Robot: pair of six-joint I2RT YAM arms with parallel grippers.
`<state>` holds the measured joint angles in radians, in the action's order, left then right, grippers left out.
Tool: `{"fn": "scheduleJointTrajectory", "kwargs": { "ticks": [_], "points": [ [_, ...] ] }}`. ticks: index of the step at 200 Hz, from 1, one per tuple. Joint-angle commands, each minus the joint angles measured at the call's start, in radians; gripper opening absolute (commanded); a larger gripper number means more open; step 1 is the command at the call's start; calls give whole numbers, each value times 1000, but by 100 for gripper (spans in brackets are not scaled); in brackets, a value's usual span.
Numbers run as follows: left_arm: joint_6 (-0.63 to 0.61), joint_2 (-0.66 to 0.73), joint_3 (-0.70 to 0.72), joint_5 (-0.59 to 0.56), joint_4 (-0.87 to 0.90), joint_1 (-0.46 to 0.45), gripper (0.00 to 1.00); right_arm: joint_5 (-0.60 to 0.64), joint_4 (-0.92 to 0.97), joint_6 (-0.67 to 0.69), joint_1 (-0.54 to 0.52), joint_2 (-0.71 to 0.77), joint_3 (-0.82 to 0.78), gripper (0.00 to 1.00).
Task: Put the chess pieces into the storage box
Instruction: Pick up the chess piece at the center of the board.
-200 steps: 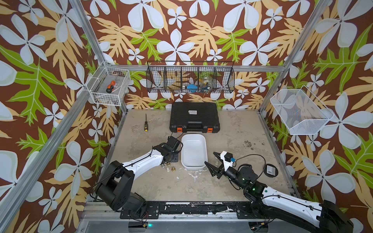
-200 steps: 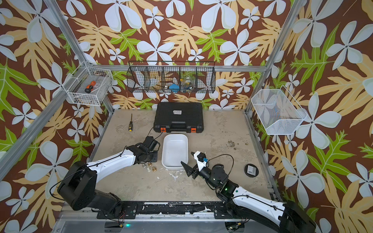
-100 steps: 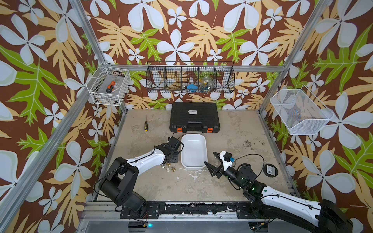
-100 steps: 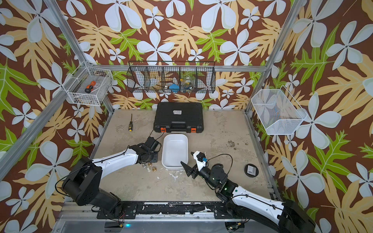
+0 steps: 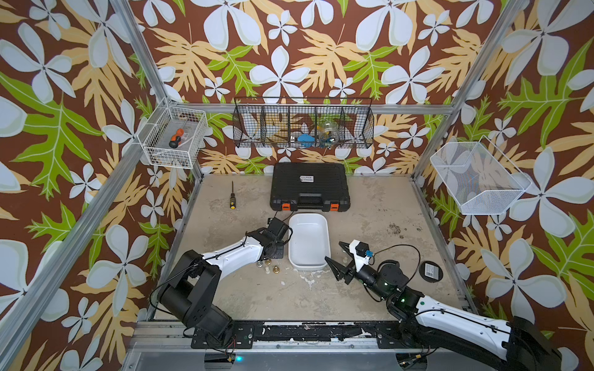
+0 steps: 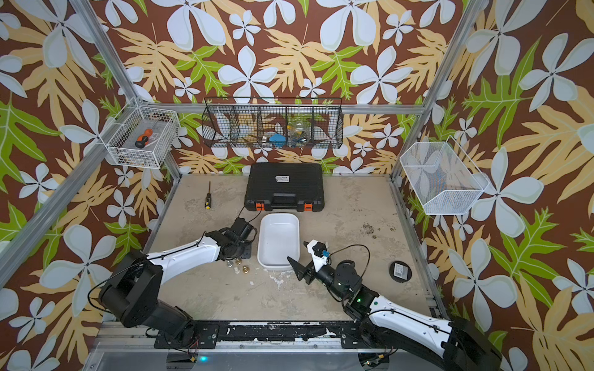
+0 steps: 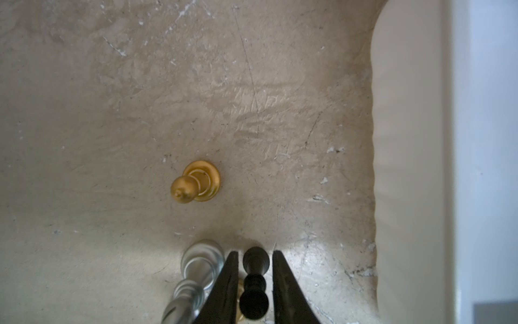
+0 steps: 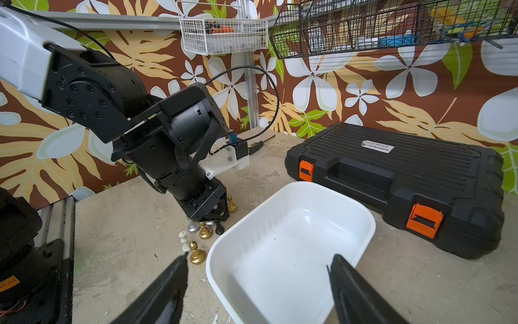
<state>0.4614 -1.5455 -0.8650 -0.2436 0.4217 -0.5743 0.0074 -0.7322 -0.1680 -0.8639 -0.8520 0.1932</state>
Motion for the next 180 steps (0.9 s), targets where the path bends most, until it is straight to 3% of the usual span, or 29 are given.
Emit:
{"fn": "scheduleJointTrajectory", "kwargs": {
  "ticks": [1, 77, 98, 180],
  "points": [
    [-7, -9, -2, -22, 11, -1, 24, 7, -28, 2, -2, 1, 4, 80],
    [-13, -26, -2, -28, 10, -2, 21, 18, -26, 4, -2, -2, 5, 80],
    [-13, -23, -2, -24, 11, -1, 14, 22, -28, 1, 0, -4, 3, 80],
    [-18, 4, -16, -46, 34, -1, 11, 20, -28, -1, -2, -5, 6, 80]
  ]
}}
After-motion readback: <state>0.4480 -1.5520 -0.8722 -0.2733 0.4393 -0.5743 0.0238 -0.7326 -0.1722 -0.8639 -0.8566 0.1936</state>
